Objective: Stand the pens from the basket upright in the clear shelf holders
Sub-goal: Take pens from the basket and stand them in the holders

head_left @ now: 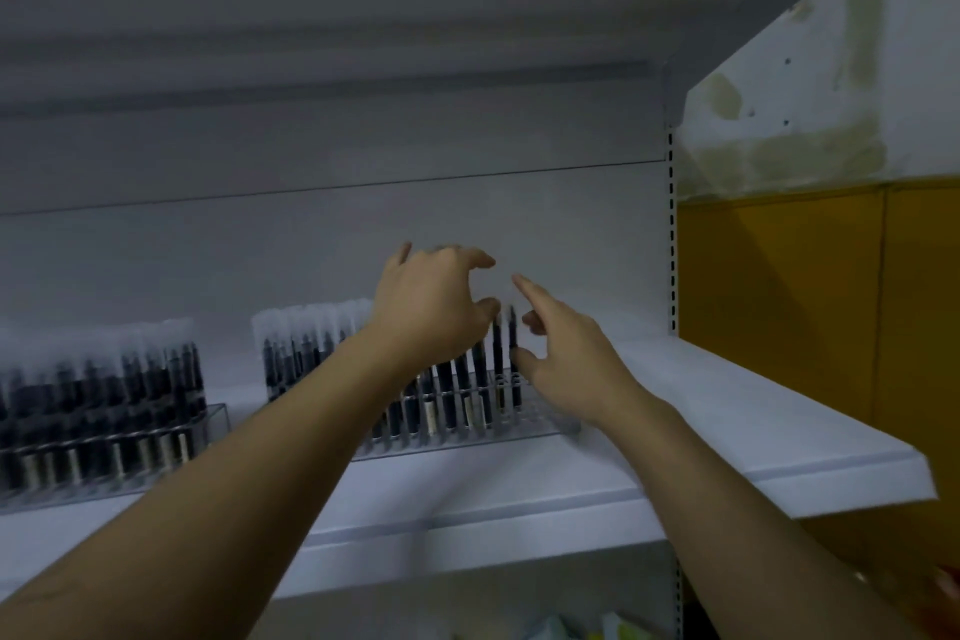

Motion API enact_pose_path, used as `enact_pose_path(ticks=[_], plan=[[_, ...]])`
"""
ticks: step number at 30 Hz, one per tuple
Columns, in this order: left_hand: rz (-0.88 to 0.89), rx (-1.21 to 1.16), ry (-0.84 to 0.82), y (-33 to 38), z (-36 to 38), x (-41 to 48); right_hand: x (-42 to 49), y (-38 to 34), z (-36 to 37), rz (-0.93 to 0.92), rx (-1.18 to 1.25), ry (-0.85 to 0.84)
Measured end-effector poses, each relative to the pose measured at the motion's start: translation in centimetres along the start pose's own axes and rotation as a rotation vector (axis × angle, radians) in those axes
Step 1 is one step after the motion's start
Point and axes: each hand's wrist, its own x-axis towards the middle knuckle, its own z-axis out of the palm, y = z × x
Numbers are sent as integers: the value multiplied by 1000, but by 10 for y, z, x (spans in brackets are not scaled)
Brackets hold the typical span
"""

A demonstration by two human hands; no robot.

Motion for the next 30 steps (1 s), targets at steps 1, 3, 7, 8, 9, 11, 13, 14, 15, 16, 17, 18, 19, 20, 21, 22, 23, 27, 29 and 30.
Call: enact_pose_path(ticks=[1, 3, 7, 8, 9, 11, 13, 14, 15, 16, 17, 18, 19, 20, 21, 22, 23, 27, 29, 30], plan=[[9, 6, 12, -1, -7, -9, -4, -6, -1, -17, -37, 11], [31, 17, 23, -2, -16, -23, -9, -15, -7, -51, -99, 47], [78, 60, 71, -12, -35, -66, -33, -55, -7, -128, -128, 66], [90, 66, 80, -15, -39, -78, -40, -66, -5, -148, -125, 63], [97, 68, 82, -18, -44, -91, -48, -77, -2, -168, -115, 55], [93, 62, 78, -28, -51, -121, -64, -97, 7, -209, -85, 30], [70, 67, 72, -40, -56, -151, -77, -114, 20, -236, -64, 7], [43, 71, 60, -46, -58, -165, -83, -121, 27, -241, -56, -7], [8, 78, 46, -51, -59, -179, -90, -127, 36, -244, -51, -28], [-22, 90, 34, -56, -59, -192, -96, -133, 44, -249, -48, -53], [-48, 104, 21, -61, -59, -205, -103, -138, 53, -258, -47, -75], [-68, 115, 8, -66, -59, -217, -110, -142, 61, -265, -45, -93], [-86, 123, -2, -72, -58, -229, -117, -145, 69, -270, -39, -105], [-103, 126, -11, -78, -56, -241, -125, -148, 77, -271, -24, -118], [-119, 130, -23, -83, -54, -253, -133, -150, 86, -269, -2, -137], [-137, 136, -41, -88, -52, -264, -141, -151, 95, -266, 23, -163], [-158, 144, -69, -93, -49, -275, -148, -152, 104, -259, 46, -196], [-235, 164, -173, -113, -33, -315, -172, -150, 148, -226, 53, -325], [-253, 176, -215, -124, -20, -334, -182, -143, 171, -210, 8, -380], [-259, 174, -237, -129, -12, -342, -186, -139, 183, -205, -14, -411]])
